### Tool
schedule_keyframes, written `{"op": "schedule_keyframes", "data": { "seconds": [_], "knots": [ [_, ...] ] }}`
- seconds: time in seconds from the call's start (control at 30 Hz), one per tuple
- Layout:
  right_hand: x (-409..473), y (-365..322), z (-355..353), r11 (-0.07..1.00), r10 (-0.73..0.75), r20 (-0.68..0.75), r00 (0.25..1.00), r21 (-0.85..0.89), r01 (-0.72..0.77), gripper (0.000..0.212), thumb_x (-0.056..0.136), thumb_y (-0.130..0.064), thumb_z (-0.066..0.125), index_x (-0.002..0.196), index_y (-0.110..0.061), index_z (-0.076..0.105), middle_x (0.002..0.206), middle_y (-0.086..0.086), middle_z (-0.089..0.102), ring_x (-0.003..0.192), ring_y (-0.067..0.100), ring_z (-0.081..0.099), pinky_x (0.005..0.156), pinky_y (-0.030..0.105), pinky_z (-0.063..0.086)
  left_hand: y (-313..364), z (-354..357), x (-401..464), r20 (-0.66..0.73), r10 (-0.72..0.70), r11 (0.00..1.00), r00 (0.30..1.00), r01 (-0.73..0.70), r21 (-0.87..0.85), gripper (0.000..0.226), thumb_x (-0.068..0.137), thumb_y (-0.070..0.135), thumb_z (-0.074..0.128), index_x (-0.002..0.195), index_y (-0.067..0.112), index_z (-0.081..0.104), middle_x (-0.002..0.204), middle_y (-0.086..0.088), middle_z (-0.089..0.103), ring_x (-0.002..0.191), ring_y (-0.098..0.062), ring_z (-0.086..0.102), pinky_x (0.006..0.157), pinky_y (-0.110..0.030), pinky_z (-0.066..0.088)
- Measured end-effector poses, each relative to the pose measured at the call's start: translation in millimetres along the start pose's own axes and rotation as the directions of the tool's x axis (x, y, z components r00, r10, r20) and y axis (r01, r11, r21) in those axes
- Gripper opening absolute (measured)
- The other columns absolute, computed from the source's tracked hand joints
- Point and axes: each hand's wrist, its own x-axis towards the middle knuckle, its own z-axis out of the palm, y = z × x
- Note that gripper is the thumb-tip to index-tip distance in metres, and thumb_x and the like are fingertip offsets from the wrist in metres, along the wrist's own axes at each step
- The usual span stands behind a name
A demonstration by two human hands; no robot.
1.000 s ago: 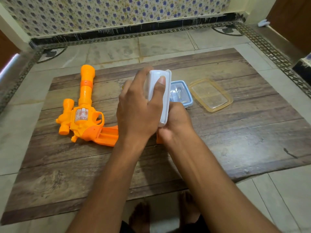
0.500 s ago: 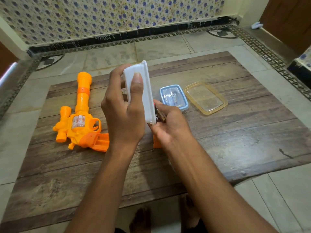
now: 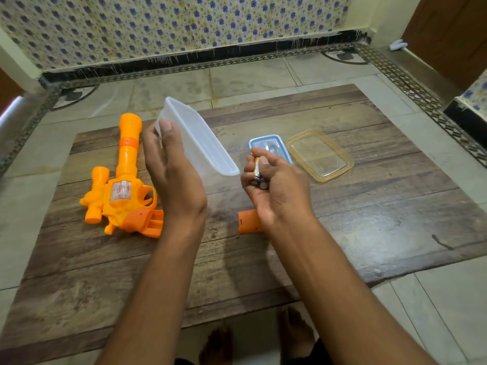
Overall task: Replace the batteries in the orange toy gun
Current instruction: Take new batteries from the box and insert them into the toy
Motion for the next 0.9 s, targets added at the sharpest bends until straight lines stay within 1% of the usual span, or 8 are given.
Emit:
{"op": "schedule_keyframes", "data": {
  "seconds": [0.13, 0.23, 0.33, 0.47, 0.6, 0.7, 0.8, 0.9],
  "knots": [
    [3.6, -21.7, -11.7, 0.974, -0.169, -0.001, 0.986, -0.156, 0.167, 0.026, 0.103, 0.01, 0.042, 0.098, 0.007, 0.067, 0.078, 0.013, 0.055, 0.054, 0.011, 0.044, 0.042, 0.017, 0.032, -9.0, 4.1, -0.8, 0.028, -0.085, 0.995, 0.996, 0.087, -0.053, 0.025, 0.102, 0.049, 0.043, 0.108, 0.03, 0.057, 0.102, 0.008, 0.057, 0.1, -0.012, 0.054, 0.102, -0.052, 0.048],
    [12.1, -41.0, -29.3, 0.845, -0.34, 0.021, 0.94, -0.432, 0.316, 0.025, 0.107, -0.003, 0.046, 0.095, -0.001, 0.069, 0.071, 0.005, 0.052, 0.051, 0.009, 0.041, 0.039, 0.017, 0.03, -14.0, 10.1, -2.6, 0.089, -0.143, 0.985, 0.986, 0.15, -0.079, 0.019, 0.098, 0.057, 0.046, 0.097, 0.047, 0.062, 0.098, 0.015, 0.062, 0.102, -0.013, 0.056, 0.106, -0.065, 0.045],
    [22.1, -55.8, -50.7, 0.535, -0.507, 0.079, 0.858, -0.752, 0.385, 0.029, 0.105, -0.017, 0.055, 0.083, -0.011, 0.073, 0.065, 0.0, 0.058, 0.052, 0.011, 0.048, 0.048, 0.027, 0.04, -12.7, 17.2, -9.1, 0.146, -0.198, 0.968, 0.969, 0.216, -0.125, 0.019, 0.101, 0.052, 0.046, 0.095, 0.048, 0.064, 0.096, 0.018, 0.064, 0.1, -0.01, 0.057, 0.106, -0.064, 0.046],
    [23.9, -68.7, -66.4, 0.119, -0.582, 0.192, 0.79, -0.941, 0.317, 0.031, 0.102, -0.023, 0.061, 0.086, 0.0, 0.074, 0.08, 0.02, 0.073, 0.081, 0.033, 0.068, 0.076, 0.043, 0.053, -8.2, 26.4, -16.1, 0.228, -0.272, 0.925, 0.935, 0.319, -0.206, 0.028, 0.11, 0.042, 0.037, 0.131, 0.031, 0.051, 0.129, -0.001, 0.061, 0.113, -0.022, 0.061, 0.086, -0.058, 0.057],
    [25.0, -74.8, -73.4, -0.047, -0.586, 0.235, 0.775, -0.965, 0.258, 0.023, 0.096, -0.026, 0.072, 0.095, -0.003, 0.079, 0.093, 0.014, 0.077, 0.095, 0.026, 0.071, 0.084, 0.033, 0.053, -1.0, 29.5, -20.9, 0.345, -0.414, 0.798, 0.842, 0.519, -0.308, 0.044, 0.109, 0.05, 0.033, 0.142, 0.026, 0.049, 0.139, -0.011, 0.061, 0.126, -0.035, 0.061, 0.078, -0.063, 0.059],
    [26.3, -77.8, -76.1, -0.152, -0.59, 0.254, 0.766, -0.967, 0.203, 0.023, 0.088, -0.024, 0.081, 0.105, -0.009, 0.078, 0.103, 0.01, 0.075, 0.1, 0.024, 0.069, 0.088, 0.033, 0.055, 3.2, 29.9, -23.9, 0.413, -0.454, 0.741, 0.79, 0.592, -0.317, 0.065, 0.099, 0.056, 0.051, 0.146, 0.012, 0.047, 0.14, -0.02, 0.06, 0.126, -0.04, 0.061, 0.077, -0.057, 0.059],
    [24.8, -79.7, -75.4, -0.22, -0.569, 0.238, 0.787, -0.966, 0.133, 0.02, 0.085, -0.021, 0.083, 0.097, -0.007, 0.075, 0.098, 0.012, 0.073, 0.093, 0.028, 0.07, 0.084, 0.04, 0.06, 2.8, 28.5, -25.1, 0.446, -0.437, 0.737, 0.781, 0.595, -0.321, 0.071, 0.084, 0.024, 0.071, 0.147, 0.009, 0.043, 0.131, -0.016, 0.062, 0.12, -0.036, 0.065, 0.078, -0.057, 0.059],
    [27.1, -78.2, -73.3, -0.295, -0.583, 0.256, 0.771, -0.951, 0.093, 0.005, 0.086, -0.011, 0.071, 0.083, -0.006, 0.071, 0.084, 0.011, 0.069, 0.078, 0.03, 0.068, 0.074, 0.042, 0.062, -1.3, 24.7, -24.3, 0.531, -0.385, 0.759, 0.755, 0.587, -0.284, 0.081, 0.072, -0.002, 0.069, 0.148, 0.007, 0.041, 0.13, -0.017, 0.061, 0.123, -0.041, 0.062, 0.082, -0.053, 0.058]
  ]
}}
